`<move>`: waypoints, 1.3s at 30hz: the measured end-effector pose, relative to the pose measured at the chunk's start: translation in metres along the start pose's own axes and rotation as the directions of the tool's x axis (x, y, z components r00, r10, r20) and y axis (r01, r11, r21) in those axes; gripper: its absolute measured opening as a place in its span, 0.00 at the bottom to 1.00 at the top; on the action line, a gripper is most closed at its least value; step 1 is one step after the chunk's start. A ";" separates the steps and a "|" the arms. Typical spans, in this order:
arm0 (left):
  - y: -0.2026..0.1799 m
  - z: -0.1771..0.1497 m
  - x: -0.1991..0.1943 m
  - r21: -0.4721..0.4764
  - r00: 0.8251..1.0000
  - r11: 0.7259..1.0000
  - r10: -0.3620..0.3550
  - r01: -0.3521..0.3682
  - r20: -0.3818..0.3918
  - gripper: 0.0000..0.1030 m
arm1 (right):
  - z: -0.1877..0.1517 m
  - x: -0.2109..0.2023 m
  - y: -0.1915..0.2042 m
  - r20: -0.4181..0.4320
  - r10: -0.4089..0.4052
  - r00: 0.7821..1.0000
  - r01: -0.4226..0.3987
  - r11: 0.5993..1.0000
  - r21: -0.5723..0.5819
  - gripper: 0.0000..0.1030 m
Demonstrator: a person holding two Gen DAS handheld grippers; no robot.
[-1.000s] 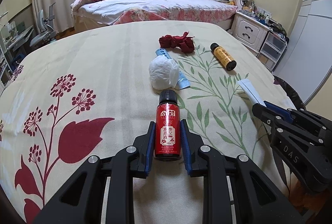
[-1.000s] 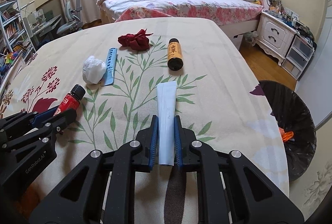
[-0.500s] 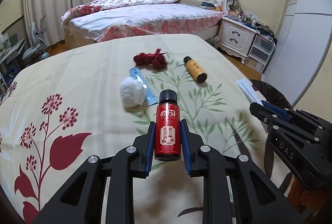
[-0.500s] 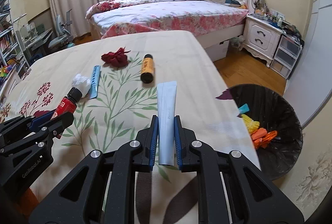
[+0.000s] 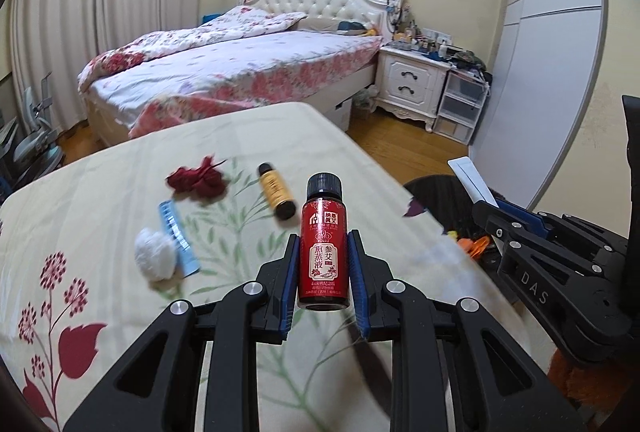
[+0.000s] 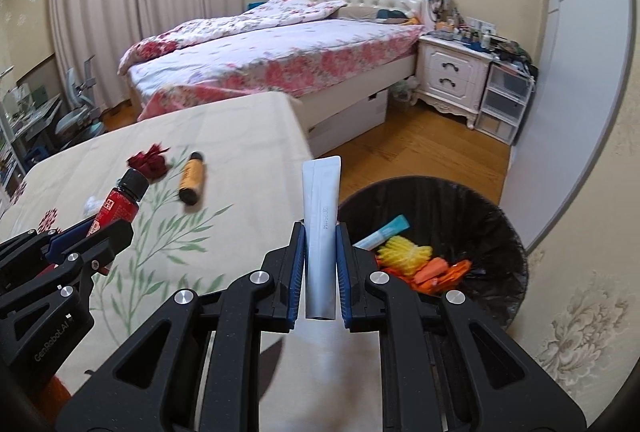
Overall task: Collect trash
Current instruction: 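Carry both items over the black bin and open both tools to drop them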
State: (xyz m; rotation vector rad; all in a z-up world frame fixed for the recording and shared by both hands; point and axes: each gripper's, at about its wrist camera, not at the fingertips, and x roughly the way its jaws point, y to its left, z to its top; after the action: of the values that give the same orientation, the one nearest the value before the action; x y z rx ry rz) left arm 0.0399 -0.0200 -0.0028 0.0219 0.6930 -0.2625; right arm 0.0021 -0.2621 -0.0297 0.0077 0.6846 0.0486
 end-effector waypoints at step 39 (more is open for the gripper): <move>-0.112 0.056 0.141 0.175 0.994 0.983 -0.045 0.062 -0.099 0.24 | 0.014 0.082 -0.117 -0.055 -0.209 0.976 0.216 0.954 0.208 0.16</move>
State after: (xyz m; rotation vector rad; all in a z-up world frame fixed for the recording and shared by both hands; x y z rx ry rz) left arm 0.1515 -0.1668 -0.0421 0.1878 0.7633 -0.3765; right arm 0.0792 -0.3749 -0.0737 0.1398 0.7176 -0.2333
